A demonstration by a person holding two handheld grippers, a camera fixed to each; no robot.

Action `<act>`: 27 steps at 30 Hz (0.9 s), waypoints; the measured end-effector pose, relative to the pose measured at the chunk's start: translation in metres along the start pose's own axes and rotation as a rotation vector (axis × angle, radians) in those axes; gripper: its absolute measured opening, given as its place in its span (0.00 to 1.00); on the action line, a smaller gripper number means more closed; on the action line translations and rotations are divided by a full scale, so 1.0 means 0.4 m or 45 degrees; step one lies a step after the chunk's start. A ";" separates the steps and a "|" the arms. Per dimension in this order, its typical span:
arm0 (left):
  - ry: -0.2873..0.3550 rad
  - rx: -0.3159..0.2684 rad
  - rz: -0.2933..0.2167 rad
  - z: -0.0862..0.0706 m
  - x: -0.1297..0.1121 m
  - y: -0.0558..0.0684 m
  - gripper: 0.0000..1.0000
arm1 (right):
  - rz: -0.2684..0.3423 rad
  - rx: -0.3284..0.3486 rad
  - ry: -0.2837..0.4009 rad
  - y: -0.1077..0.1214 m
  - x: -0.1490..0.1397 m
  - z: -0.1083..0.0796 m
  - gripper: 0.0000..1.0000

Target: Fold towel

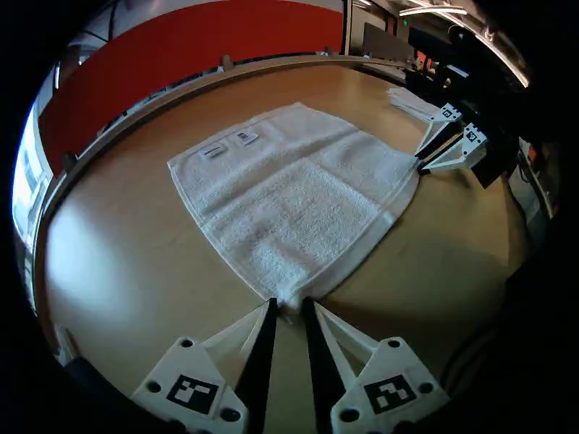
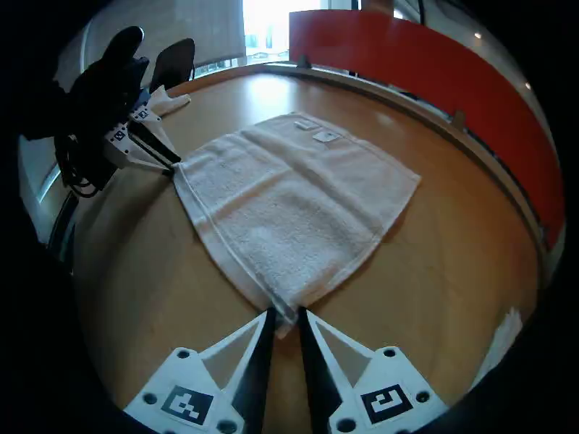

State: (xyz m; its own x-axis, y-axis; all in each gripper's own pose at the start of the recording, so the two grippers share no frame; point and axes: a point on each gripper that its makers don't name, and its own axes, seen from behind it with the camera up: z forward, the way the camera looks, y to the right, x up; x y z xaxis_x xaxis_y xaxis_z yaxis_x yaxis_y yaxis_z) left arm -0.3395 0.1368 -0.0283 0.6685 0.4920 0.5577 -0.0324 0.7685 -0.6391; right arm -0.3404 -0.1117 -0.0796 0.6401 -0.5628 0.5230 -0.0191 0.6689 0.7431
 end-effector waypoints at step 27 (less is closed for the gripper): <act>0.035 0.003 -0.111 -0.041 0.034 0.006 0.10 | 0.054 0.003 0.067 -0.009 0.036 -0.038 0.15</act>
State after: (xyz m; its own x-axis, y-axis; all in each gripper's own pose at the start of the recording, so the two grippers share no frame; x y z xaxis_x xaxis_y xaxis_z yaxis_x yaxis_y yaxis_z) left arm -0.3182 0.1387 -0.0309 0.6892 0.4114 0.5965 0.0251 0.8091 -0.5871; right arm -0.3195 -0.1147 -0.0810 0.6785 -0.5075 0.5311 -0.0488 0.6903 0.7219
